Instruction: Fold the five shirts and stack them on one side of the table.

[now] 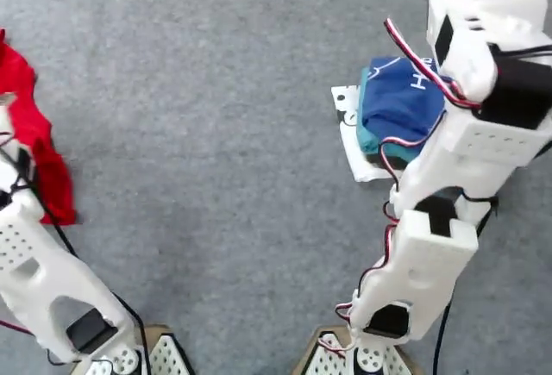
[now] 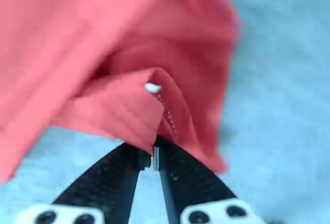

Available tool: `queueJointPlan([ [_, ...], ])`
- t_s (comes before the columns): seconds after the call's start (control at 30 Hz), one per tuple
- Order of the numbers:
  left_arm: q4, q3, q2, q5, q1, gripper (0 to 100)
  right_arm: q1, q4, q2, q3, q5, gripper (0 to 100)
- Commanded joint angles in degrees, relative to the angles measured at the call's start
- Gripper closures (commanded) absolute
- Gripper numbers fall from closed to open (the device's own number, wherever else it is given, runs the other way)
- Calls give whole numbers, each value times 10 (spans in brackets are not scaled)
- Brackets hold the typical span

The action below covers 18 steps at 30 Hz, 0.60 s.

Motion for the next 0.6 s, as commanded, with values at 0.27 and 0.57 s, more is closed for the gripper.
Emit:
queueJointPlan([
  [0.27, -15, 400, -415, -208, 126, 972, -8, 2, -43, 80, -1, 983],
  [0.57, 7, 507, -718, -208, 345, 971, -73, 1, -41, 110, -1, 983],
])
